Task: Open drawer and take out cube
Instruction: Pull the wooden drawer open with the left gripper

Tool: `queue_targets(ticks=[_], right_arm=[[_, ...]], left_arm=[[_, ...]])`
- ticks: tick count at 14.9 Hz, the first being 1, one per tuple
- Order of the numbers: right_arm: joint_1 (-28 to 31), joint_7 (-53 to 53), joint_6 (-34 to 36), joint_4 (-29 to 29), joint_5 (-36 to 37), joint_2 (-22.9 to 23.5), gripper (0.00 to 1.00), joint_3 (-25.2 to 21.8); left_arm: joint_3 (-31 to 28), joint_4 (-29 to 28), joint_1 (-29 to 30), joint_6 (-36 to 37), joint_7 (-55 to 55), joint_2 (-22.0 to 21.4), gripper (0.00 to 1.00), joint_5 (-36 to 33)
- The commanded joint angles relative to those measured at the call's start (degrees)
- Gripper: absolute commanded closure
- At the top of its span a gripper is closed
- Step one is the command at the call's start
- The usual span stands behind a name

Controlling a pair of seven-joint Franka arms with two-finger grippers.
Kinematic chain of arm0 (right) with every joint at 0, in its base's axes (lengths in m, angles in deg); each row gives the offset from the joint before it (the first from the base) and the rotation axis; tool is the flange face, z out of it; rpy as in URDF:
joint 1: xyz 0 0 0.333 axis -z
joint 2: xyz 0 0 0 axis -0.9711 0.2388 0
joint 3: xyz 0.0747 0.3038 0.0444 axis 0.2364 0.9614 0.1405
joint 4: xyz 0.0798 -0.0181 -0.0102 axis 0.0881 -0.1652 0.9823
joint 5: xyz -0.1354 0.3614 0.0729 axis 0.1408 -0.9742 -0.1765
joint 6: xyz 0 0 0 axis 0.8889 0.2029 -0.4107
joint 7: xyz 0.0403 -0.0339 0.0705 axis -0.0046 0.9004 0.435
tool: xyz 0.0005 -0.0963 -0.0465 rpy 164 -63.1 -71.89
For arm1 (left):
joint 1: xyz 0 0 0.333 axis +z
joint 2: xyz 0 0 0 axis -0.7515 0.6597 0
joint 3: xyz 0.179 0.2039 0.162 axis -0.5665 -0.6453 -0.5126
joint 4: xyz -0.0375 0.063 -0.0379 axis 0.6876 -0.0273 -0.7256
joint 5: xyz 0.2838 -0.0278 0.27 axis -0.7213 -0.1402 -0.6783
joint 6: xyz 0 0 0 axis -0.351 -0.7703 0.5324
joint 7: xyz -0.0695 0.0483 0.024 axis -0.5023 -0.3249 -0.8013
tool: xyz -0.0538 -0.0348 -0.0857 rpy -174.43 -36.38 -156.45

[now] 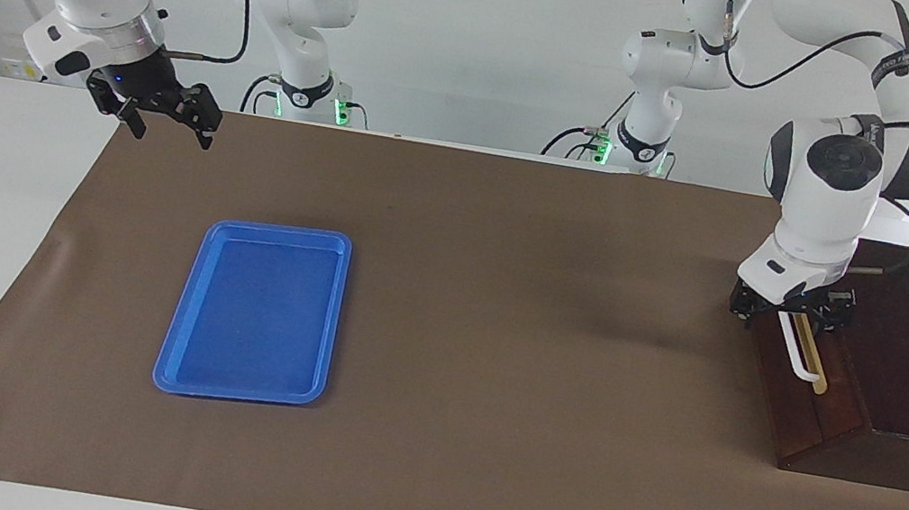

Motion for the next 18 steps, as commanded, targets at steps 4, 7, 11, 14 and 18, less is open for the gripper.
queue_targets(ticks=[4,7,11,14,18], right_arm=[[0.4,-0.9,0.9,0.4,0.5,-0.2,0.00,0.3],[0.4,-0.9,0.9,0.4,0.5,-0.2,0.00,0.3],[0.4,-0.9,0.9,0.4,0.5,-0.2,0.00,0.3],[0.4,-0.9,0.9,0.4,0.5,-0.2,0.00,0.3],[0.4,-0.9,0.9,0.4,0.5,-0.2,0.00,0.3]], left_arm=[[-0.2,-7.3,3.2,-8.5,0.0,-0.6,0.00,-4.3],[-0.2,-9.4,2.9,-10.8,-3.0,0.1,0.00,-4.3],[0.1,-7.8,-2.4,-11.1,-14.0,2.4,0.00,-3.9],[0.0,-6.6,-7.3,-9.7,-19.1,2.6,0.00,0.1],[0.1,-4.4,-12.8,-6.1,-25.3,3.2,0.00,3.2]])
